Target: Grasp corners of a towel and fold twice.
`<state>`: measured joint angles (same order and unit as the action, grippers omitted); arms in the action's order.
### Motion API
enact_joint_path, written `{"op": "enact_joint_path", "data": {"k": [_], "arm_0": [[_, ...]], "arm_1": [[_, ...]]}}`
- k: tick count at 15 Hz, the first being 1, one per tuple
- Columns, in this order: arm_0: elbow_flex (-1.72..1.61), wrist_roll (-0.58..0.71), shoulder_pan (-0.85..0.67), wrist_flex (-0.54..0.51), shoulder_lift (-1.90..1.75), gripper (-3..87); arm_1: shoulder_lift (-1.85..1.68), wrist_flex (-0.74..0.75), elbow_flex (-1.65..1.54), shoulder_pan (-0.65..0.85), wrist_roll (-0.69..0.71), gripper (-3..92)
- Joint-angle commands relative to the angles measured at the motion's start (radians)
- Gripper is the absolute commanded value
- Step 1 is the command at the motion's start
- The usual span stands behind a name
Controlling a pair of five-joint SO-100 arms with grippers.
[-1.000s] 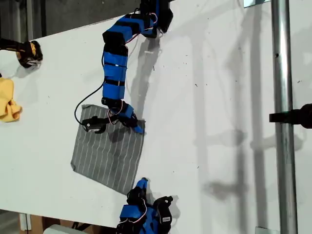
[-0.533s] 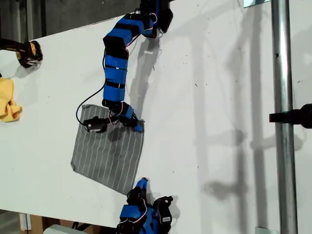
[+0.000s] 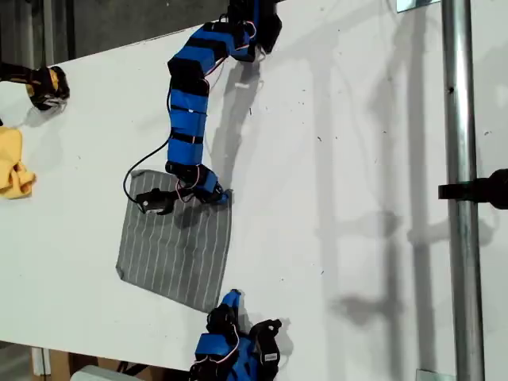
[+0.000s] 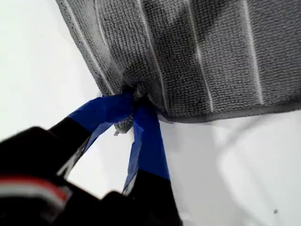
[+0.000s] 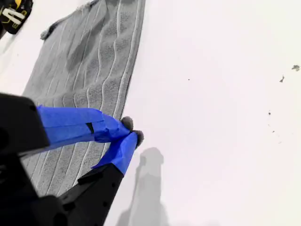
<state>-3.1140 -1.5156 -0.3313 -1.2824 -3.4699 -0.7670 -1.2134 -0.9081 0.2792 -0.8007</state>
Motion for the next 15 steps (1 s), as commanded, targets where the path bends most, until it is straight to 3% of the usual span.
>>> {"op": "enact_joint_path", "data": {"k": [1, 9, 10, 12, 15], "arm_0": [[-0.006, 0.006, -0.008, -0.008, -0.005, -2.2], [-0.006, 0.003, -0.005, -0.008, -0.005, -2.2], [-0.006, 0.003, -0.003, -0.008, -0.005, -2.2], [-0.006, 0.003, -0.003, -0.008, -0.005, -2.2], [-0.006, 0.008, -0.003, -0.008, -0.005, -2.2]], "arm_1": [[-0.095, -0.032, 0.029, -0.023, -0.015, -0.2], [-0.221, -0.075, -0.003, -0.051, -0.031, -0.2], [-0.224, -0.077, -0.003, -0.051, -0.035, 7.3], [-0.262, -0.083, -0.003, -0.048, -0.032, 39.4], [-0.35, -0.101, -0.005, -0.038, -0.023, 44.4]]}}
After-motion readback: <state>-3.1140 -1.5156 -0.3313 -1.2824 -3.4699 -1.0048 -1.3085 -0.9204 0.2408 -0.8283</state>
